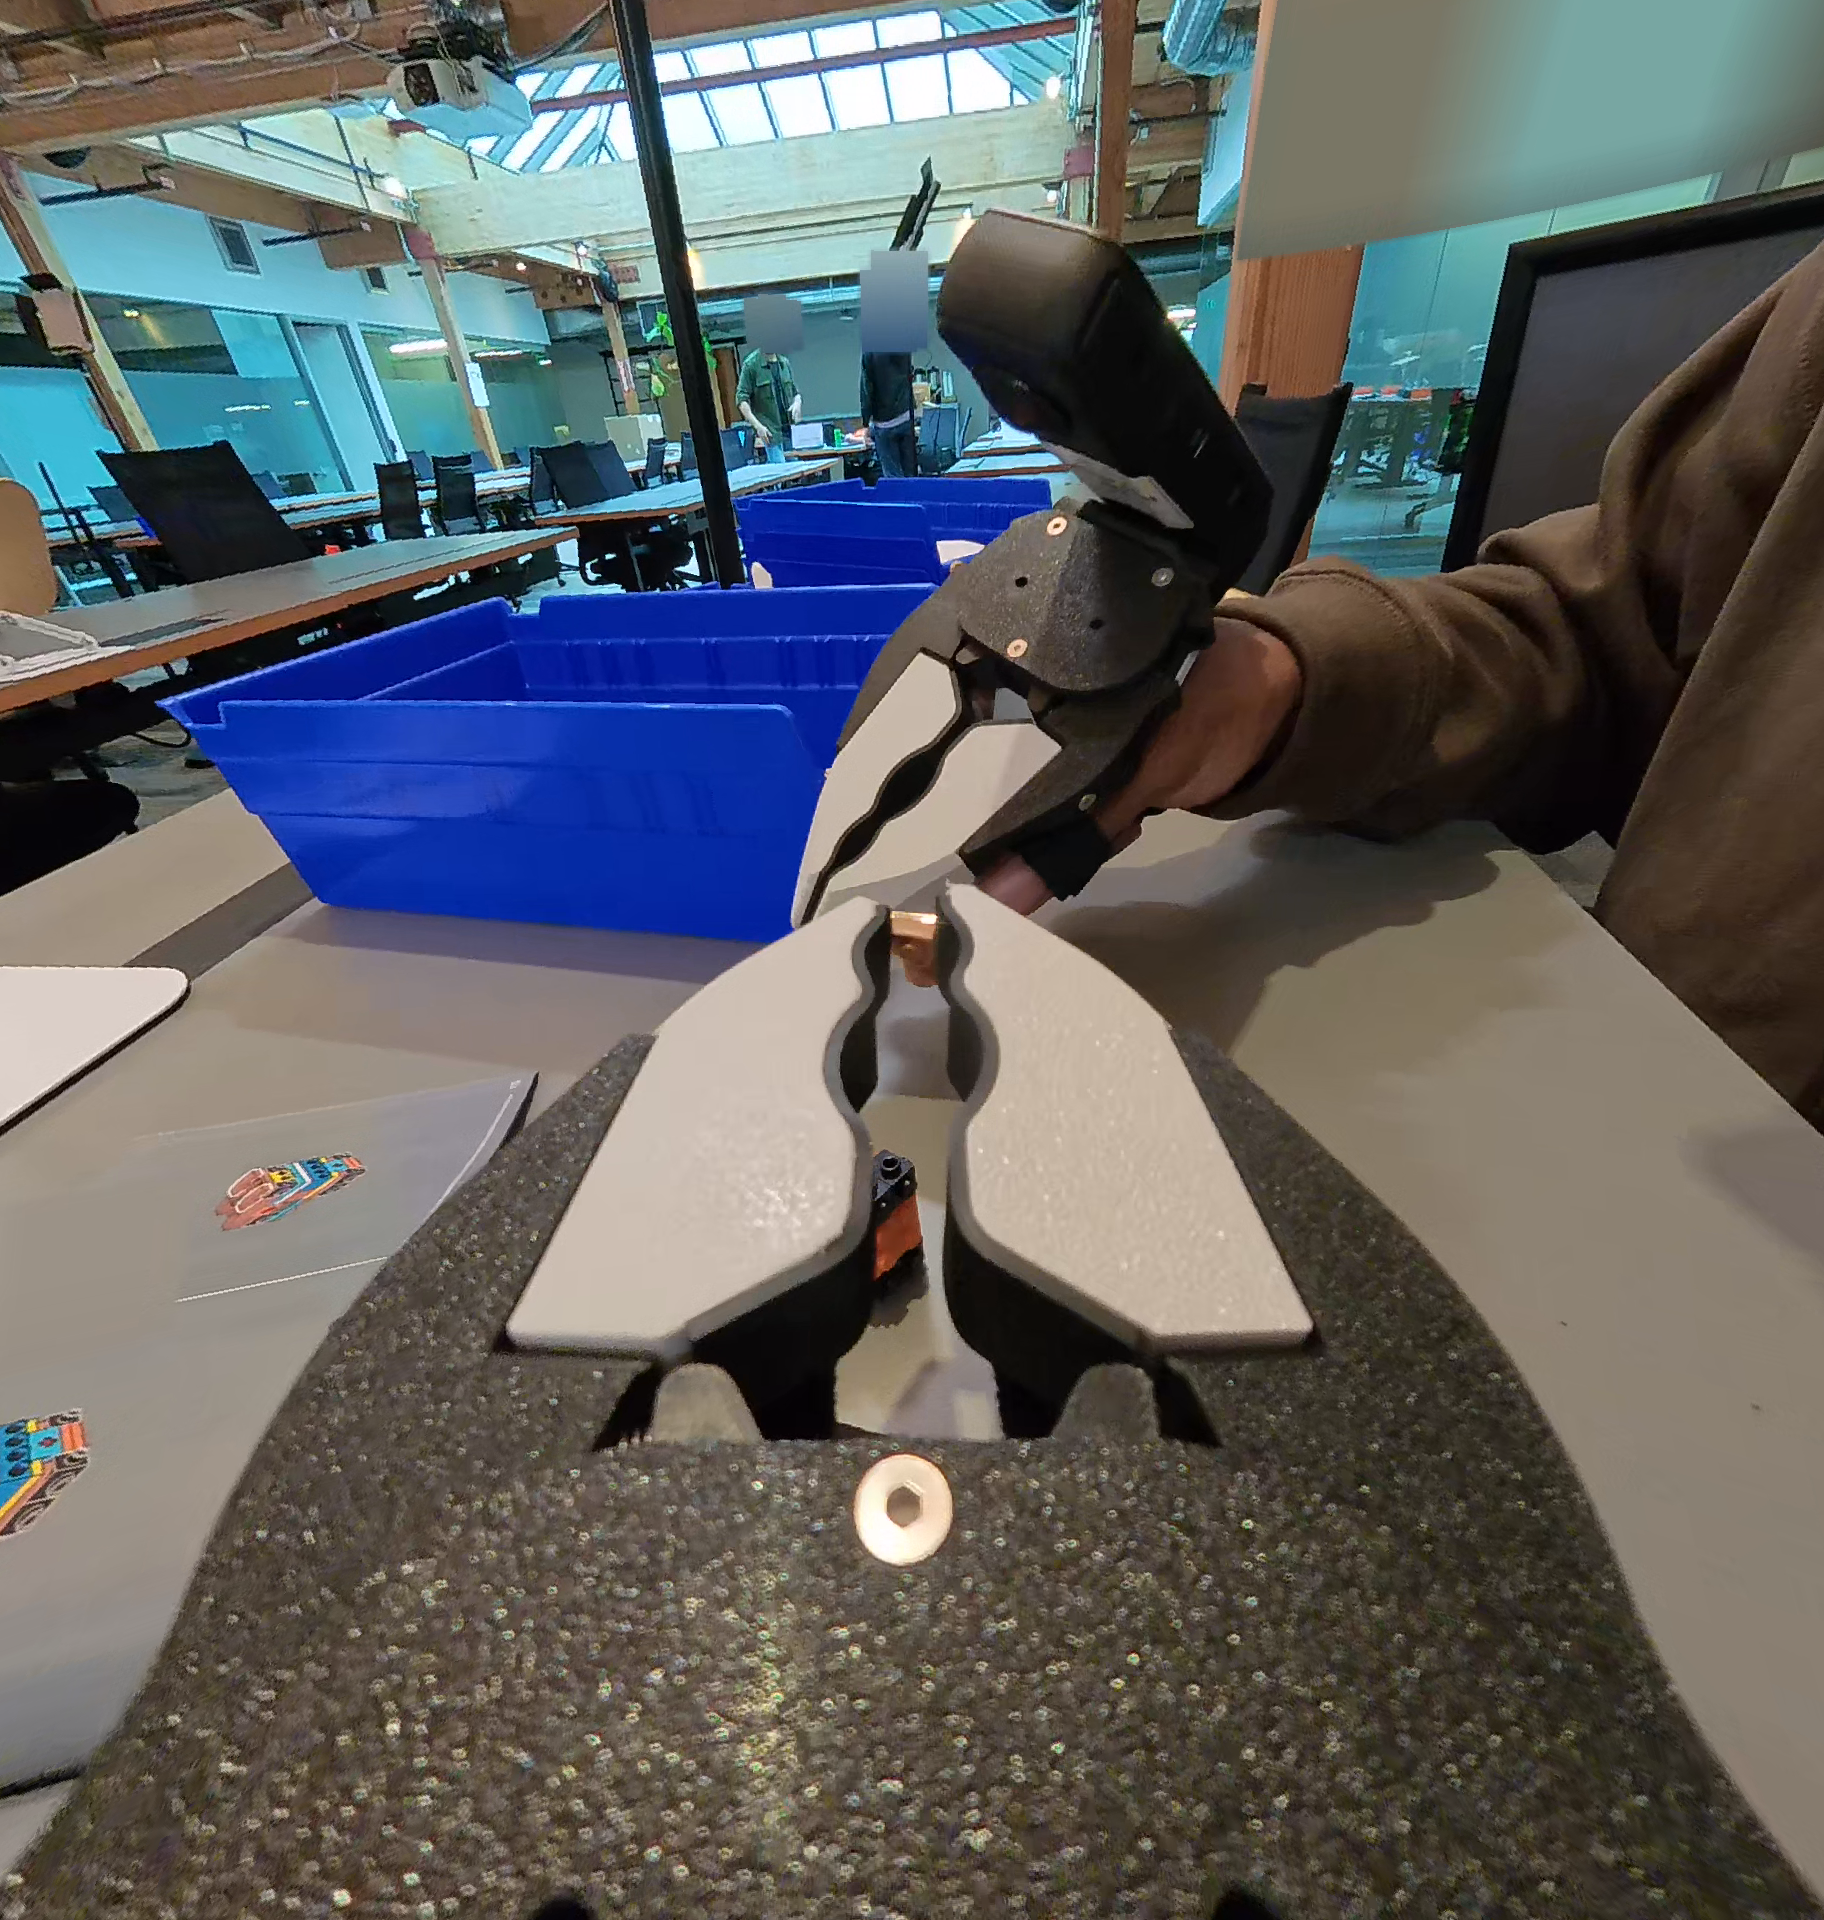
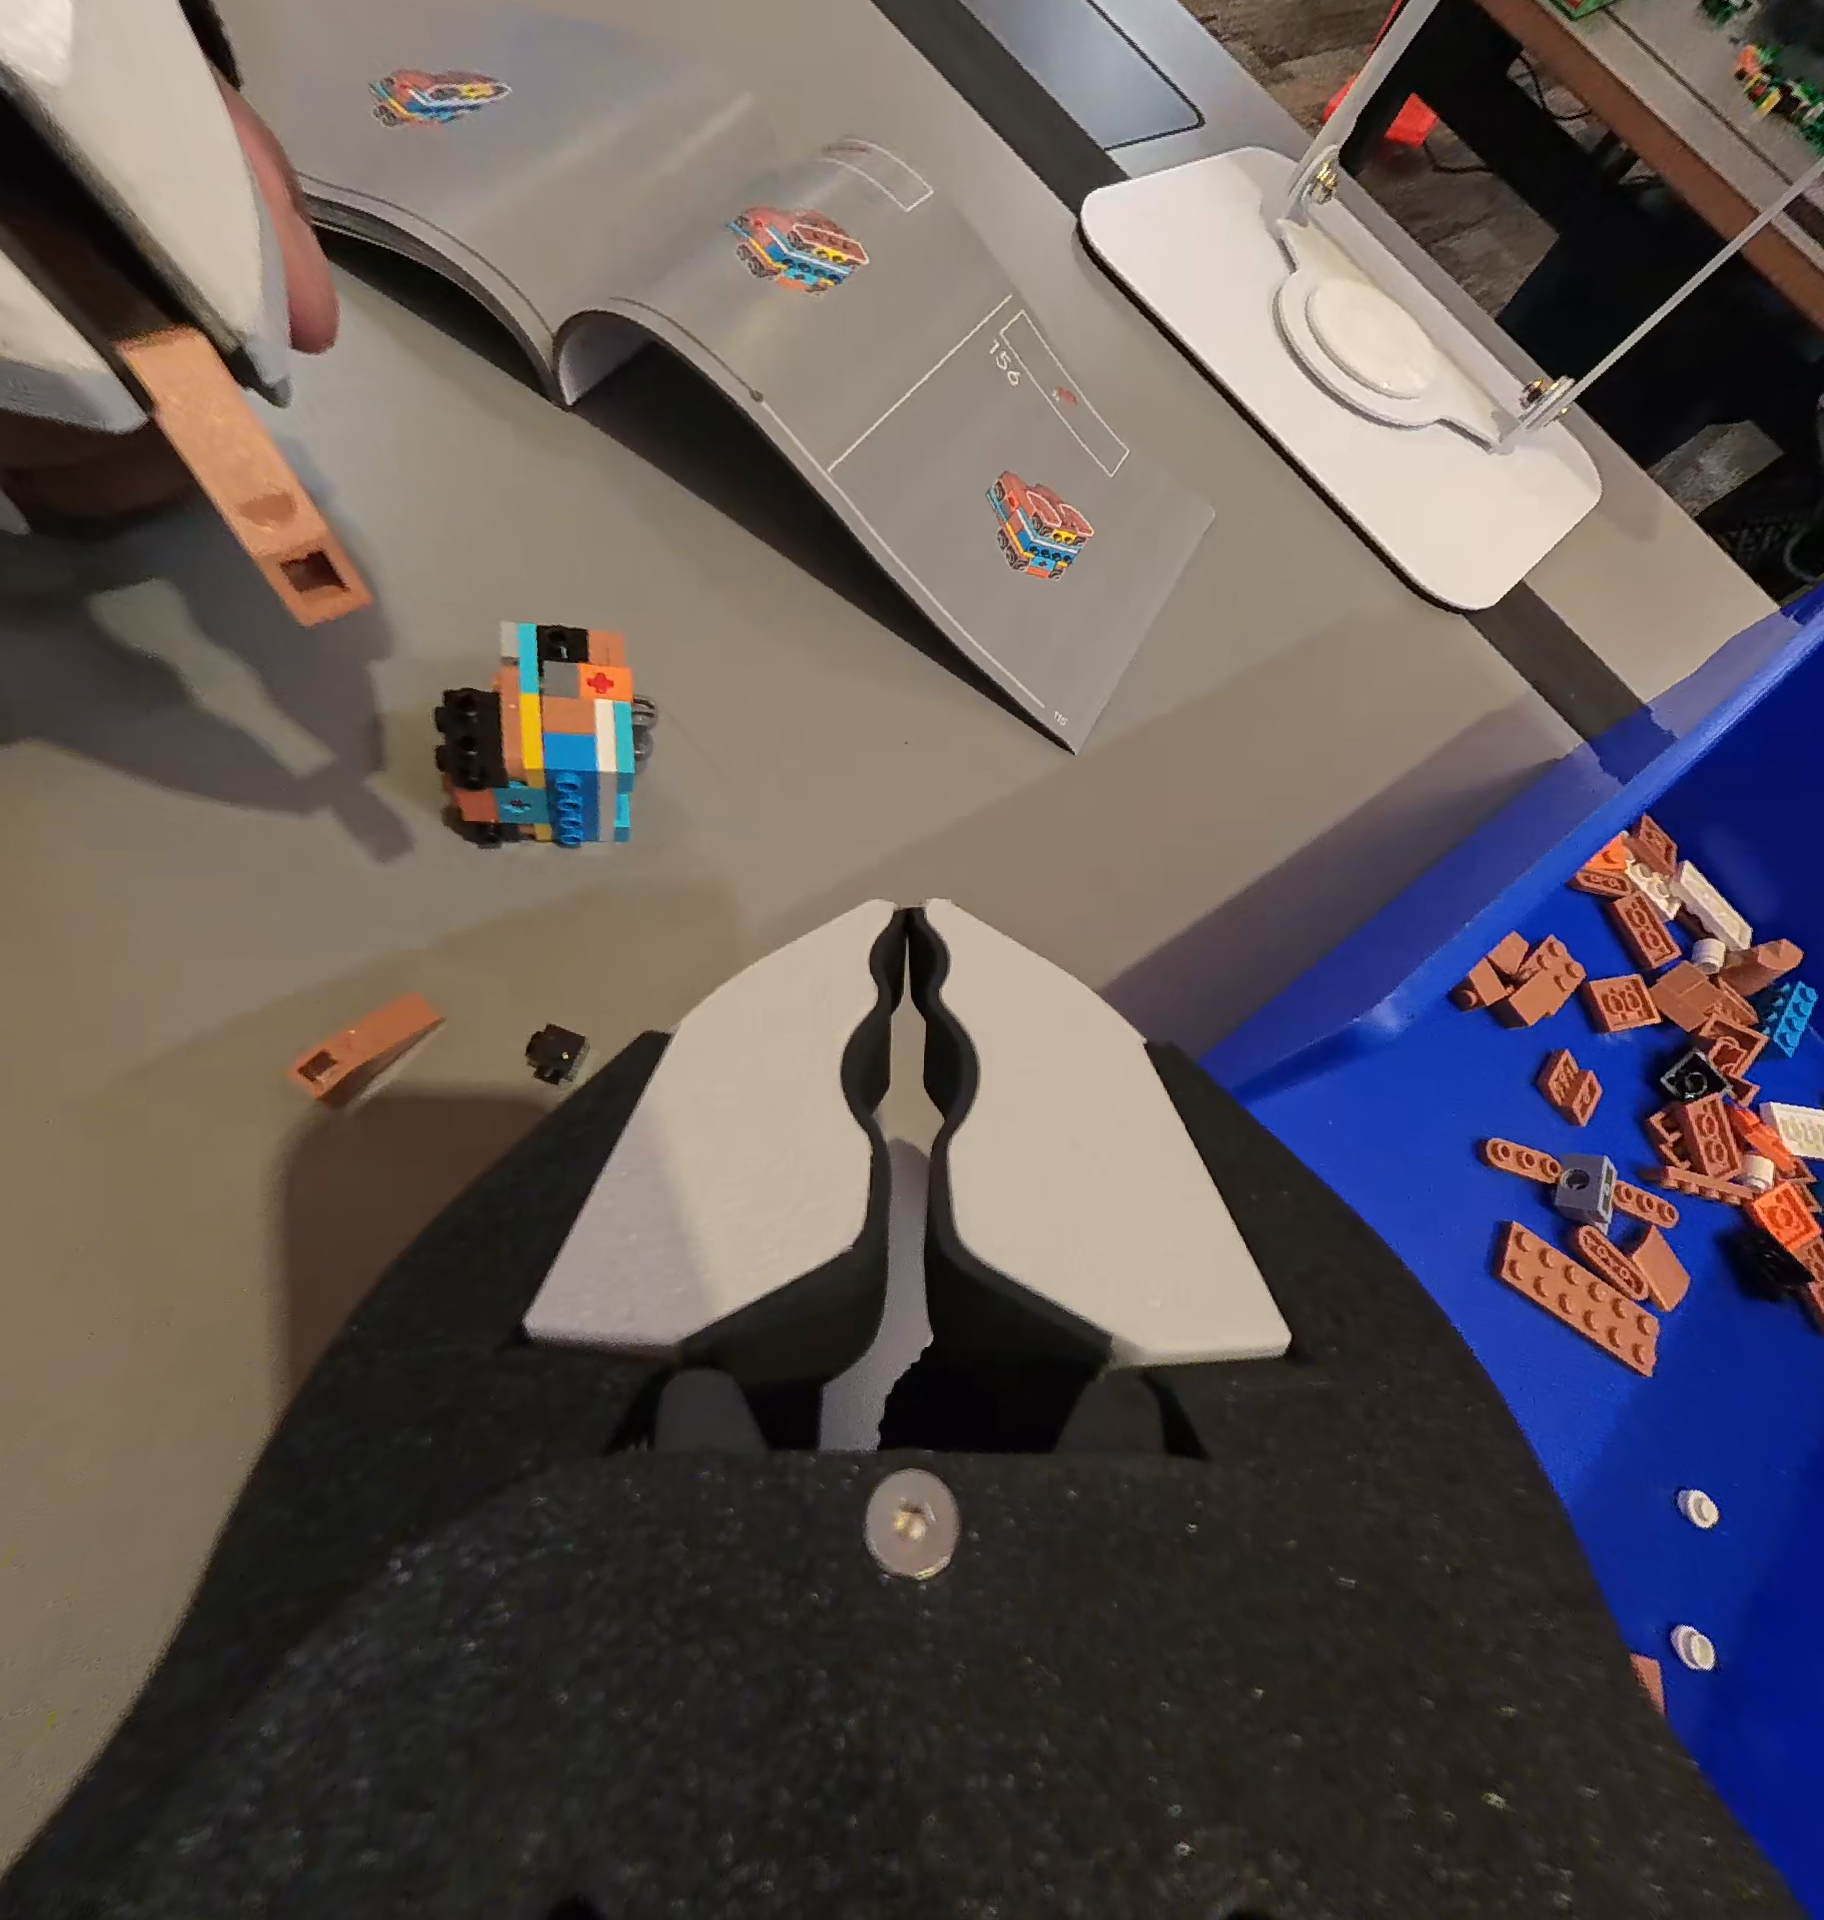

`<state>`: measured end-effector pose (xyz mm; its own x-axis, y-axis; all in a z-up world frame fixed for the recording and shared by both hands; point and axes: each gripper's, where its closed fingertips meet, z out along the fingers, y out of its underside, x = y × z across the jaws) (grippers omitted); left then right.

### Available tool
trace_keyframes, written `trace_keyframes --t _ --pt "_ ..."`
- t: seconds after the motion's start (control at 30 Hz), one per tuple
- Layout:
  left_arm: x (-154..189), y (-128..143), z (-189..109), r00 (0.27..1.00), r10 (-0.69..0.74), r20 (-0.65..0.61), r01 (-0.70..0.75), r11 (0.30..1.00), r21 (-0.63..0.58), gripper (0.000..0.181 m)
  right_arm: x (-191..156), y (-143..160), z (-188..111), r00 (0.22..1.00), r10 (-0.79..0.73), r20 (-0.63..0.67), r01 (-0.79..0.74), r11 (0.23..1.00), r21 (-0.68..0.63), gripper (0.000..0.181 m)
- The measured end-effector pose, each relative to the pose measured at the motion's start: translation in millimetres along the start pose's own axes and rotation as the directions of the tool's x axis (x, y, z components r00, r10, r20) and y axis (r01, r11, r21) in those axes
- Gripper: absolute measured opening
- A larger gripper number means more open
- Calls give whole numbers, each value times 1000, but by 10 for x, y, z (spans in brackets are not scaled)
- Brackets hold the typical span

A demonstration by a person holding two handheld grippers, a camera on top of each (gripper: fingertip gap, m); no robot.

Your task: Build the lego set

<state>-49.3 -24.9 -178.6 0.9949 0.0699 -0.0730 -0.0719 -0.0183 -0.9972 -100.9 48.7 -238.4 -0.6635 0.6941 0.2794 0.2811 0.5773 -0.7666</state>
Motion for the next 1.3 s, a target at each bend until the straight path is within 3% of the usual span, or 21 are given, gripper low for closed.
trace_keyframes --t 0.17,0.33,0.53,0.73,0.87,1.07,1.3 --pt "-21 4 40 999 -27 24 28 1000 -11 8 -56 -41 0 998 26 52 -28 999 34 0" --pt "16 8 103 998 -50 32 51 998 -23 8 -251 -364 -185 942 131 310 -206 953 224 3" --pt "20 16 89 997 -75 25 75 997 -25 8 -440 -550 -348 834 139 533 -334 897 289 12" --pt "80 39 109 997 -72 2 72 997 -39 8 -742 -545 -356 833 -13 554 -205 922 330 17" --pt "130 56 126 996 -80 -26 79 996 -45 8 -796 -500 -302 854 -57 517 -135 935 327 8" --pt "117 -59 87 989 -142 -48 144 988 50 13 -777 -578 -398 789 17 615 -277 902 331 8" --pt "177 -32 93 984 -152 -92 156 987 32 14 -814 -596 -431 759 21 651 -304 895 326 8"
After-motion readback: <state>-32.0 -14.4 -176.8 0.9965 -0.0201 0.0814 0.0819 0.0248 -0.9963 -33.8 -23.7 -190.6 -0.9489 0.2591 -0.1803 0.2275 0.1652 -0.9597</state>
